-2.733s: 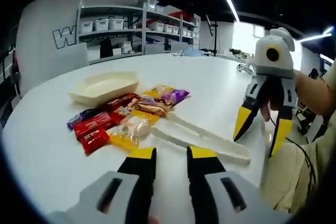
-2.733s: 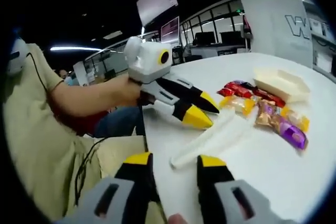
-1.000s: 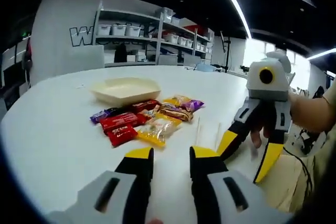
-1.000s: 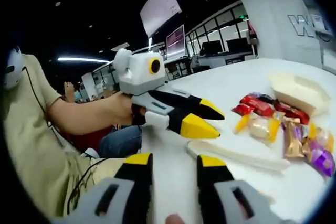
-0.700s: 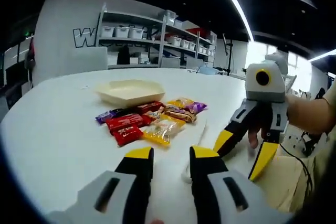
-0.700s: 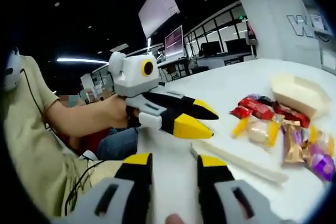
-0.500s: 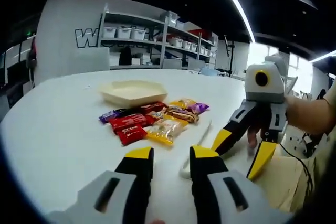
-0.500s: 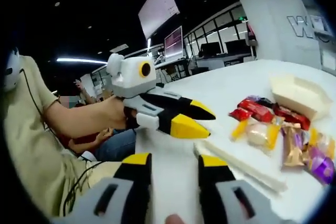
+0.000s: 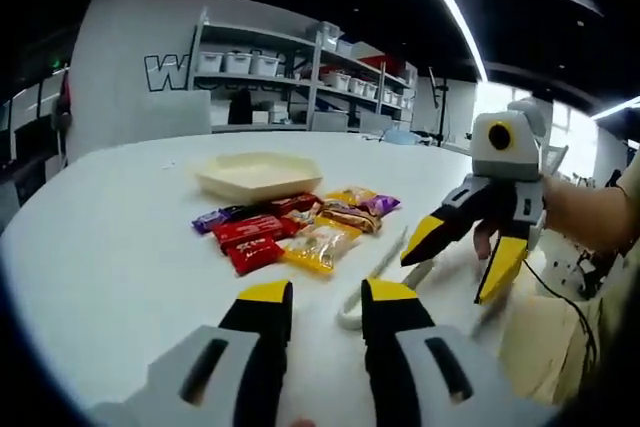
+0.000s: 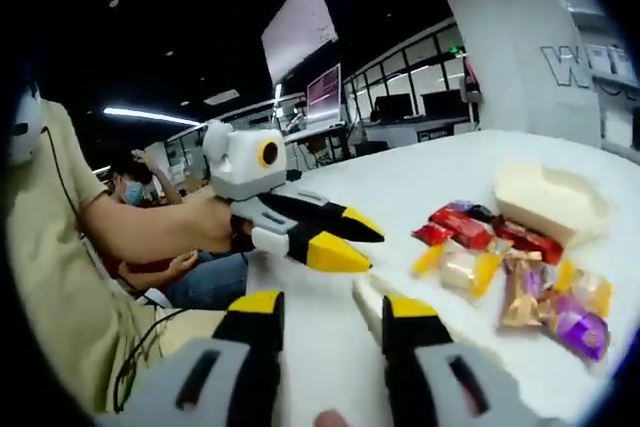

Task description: Place the target food into the container with the food tongs after gripping and lifting it, then release it inside without dropping or visibly crushing the food.

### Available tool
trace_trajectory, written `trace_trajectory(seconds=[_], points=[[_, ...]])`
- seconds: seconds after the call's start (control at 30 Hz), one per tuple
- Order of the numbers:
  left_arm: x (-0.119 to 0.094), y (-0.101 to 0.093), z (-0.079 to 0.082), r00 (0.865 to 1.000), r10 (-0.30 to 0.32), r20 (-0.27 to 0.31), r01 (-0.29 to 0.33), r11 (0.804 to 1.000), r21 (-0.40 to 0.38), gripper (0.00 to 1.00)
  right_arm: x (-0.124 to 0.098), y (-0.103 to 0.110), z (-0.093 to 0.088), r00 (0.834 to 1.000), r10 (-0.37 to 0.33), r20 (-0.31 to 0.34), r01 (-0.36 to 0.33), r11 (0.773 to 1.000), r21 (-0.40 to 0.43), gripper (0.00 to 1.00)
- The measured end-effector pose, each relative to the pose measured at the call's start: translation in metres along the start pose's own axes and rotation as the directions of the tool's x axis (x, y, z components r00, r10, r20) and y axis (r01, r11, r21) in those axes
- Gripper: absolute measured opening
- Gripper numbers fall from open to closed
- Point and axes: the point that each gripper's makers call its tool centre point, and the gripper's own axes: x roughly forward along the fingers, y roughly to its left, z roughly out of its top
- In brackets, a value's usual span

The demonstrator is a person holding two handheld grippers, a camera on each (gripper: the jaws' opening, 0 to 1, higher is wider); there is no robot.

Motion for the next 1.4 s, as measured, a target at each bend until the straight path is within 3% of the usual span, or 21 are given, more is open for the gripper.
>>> trace_trajectory(seconds=[0.23,0.43,0.63,1.4], points=[[0.0,-0.003,-0.003,1.0,-0.012,-0.015,0.012,1.0,0.017,0.26,-0.026,-0.02,-0.006,0.997,-0.072,-0.011,0.072,0.996,-0.043,0.35],[0.0,-0.005,-0.004,1.0,-0.016,-0.023,0.016,0.999,0.03,0.26,-0.036,-0.029,-0.019,0.994,-0.098,-0.043,0.096,0.994,-0.056,0.35],[0.0,-0.006,-0.006,1.0,-0.019,-0.023,0.02,0.999,0.028,0.26,-0.037,-0.033,-0.025,0.99,-0.117,-0.073,0.109,0.989,-0.104,0.29],[-0.003,-0.007,-0.007,0.999,-0.045,0.003,0.045,0.999,-0.014,0.27,-0.037,-0.042,-0.036,0.991,-0.096,-0.096,0.083,0.989,-0.125,0.11]])
